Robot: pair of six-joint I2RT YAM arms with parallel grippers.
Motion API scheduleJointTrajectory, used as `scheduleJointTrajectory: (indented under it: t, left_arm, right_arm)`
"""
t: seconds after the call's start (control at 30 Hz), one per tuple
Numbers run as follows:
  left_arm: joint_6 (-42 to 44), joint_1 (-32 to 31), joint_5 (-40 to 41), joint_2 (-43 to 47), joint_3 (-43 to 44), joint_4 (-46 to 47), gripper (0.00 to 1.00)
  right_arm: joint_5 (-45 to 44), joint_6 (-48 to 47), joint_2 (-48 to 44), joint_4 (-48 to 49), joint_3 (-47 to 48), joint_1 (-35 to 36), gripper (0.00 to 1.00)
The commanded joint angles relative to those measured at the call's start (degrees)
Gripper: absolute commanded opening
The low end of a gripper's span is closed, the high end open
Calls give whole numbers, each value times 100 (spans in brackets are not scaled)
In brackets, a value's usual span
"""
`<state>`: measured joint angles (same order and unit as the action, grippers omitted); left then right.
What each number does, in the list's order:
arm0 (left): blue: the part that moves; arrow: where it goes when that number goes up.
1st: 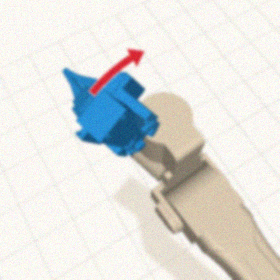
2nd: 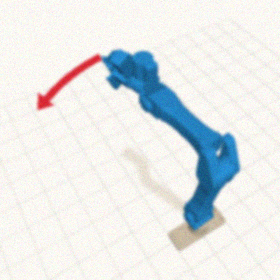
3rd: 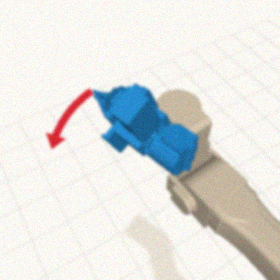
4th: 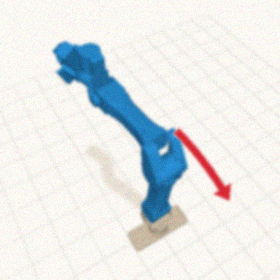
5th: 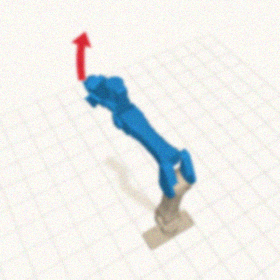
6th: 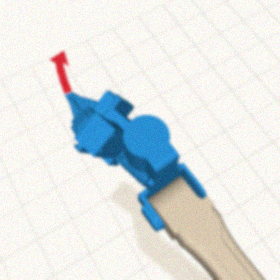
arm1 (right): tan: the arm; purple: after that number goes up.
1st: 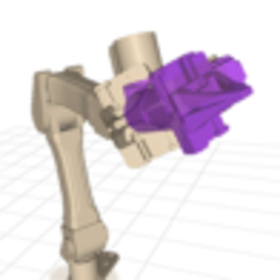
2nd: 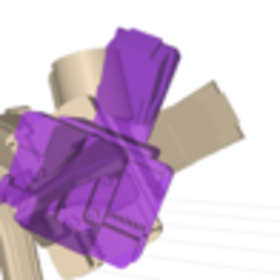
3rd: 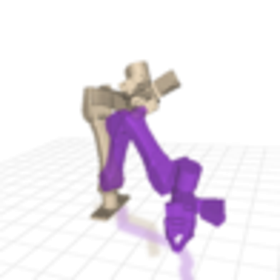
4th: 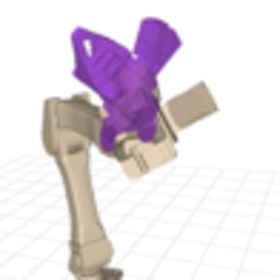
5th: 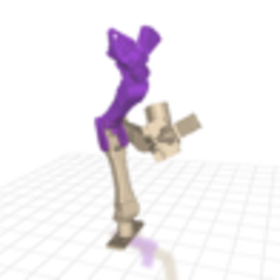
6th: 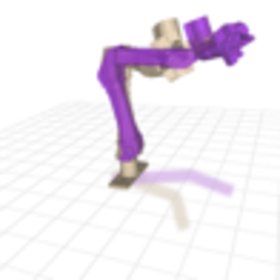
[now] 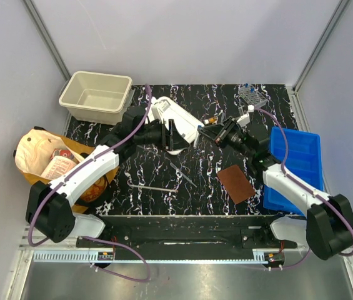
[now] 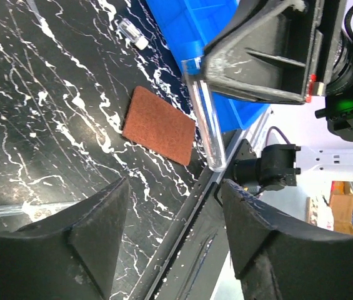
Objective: Organize the chemistry lab equipment
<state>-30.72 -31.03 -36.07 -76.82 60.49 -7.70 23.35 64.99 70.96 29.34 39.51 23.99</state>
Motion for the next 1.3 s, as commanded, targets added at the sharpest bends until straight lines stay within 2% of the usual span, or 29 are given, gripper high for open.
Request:
scheduleJointTrajectory:
  t: [0.0,0.2,0.43,0.57,0.77,0.93,1.03,1.2,1.27]
  left_arm:
    - [-206,35,-584,-123,16,621,63]
    - [-522,35,-989,-255,-90,1113,63]
    - [-558,35,-1068,-281,-125,1157,73]
    - [-558,26,-1077,-307,-116,1157,73]
    - [-689,26,-1314,-439,-125,1332,65]
    - [-742,44,-1481,-571,-99,1359,53]
    - [-742,26,-1481,-606,-73,1298,38]
    - [-366,27,-1306,-580,120,780,22]
    - [-15,9,-1139,-510,261,272,19]
  right_arm:
    - [-340,163,-547,99,-136,97,15]
    - [-516,180,-768,-60,-321,185,14]
    - [-692,101,-671,-43,-242,255,14]
    - [-753,171,-504,89,-180,343,14]
    - [-911,259,-320,317,-101,607,14]
    - [-999,347,-249,467,-110,721,14]
    - [-956,330,-258,494,-110,748,14]
    - [-1017,-29,-556,143,-171,748,17]
    - [-912,-424,-714,-155,-93,748,21]
